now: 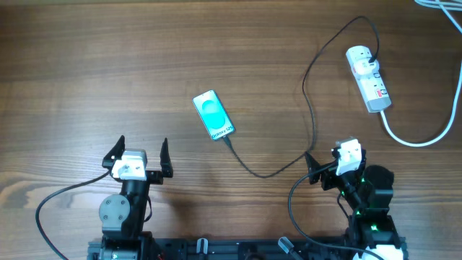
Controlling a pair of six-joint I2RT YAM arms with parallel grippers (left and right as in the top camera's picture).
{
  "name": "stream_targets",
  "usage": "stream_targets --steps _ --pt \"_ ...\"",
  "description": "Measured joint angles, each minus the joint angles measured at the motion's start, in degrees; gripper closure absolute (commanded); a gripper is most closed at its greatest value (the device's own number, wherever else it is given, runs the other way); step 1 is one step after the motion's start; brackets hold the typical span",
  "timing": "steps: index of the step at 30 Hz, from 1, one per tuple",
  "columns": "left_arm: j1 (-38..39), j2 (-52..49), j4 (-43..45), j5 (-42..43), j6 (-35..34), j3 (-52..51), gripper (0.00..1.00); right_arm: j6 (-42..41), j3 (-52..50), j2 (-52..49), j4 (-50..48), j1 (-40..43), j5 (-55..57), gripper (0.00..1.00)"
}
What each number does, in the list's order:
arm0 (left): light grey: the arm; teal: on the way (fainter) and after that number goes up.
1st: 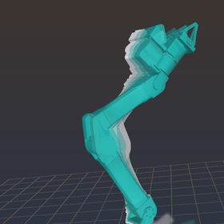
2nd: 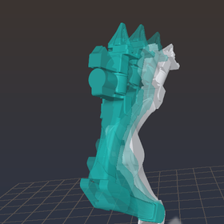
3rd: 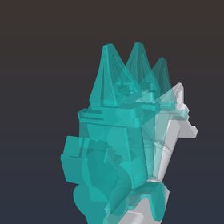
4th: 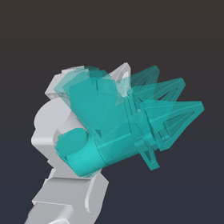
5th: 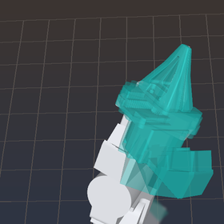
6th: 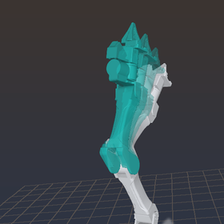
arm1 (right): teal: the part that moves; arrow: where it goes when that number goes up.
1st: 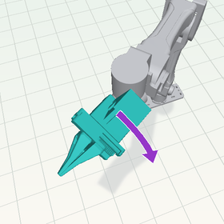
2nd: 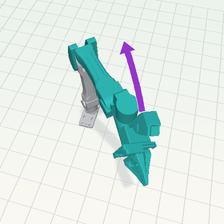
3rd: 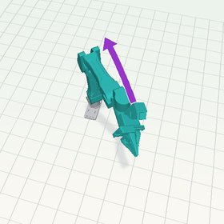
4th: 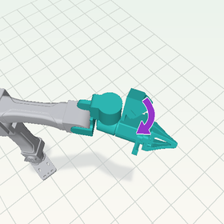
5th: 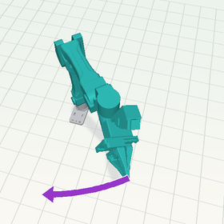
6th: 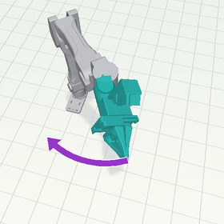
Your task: Plug charger to phone and switch on socket
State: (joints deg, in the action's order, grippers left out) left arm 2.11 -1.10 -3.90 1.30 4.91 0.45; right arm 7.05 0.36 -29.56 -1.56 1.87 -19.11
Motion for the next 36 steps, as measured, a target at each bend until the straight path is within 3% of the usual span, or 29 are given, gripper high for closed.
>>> stream_targets --steps 9,17,36 --pt "0.0 -0.02 0.0 0.0 0.0 0.0 0.0 0.81 0.0 19.06 0.26 0.0 -0.09 0.0" --pt "0.0 0.0 0.0 0.0 0.0 0.0 0.0 0.07 -0.02 28.22 0.15 0.0 -0.15 0.0" --pt "0.0 -0.02 0.0 0.0 0.0 0.0 0.0 -7.93 0.0 28.46 0.35 0.0 4.63 0.0"
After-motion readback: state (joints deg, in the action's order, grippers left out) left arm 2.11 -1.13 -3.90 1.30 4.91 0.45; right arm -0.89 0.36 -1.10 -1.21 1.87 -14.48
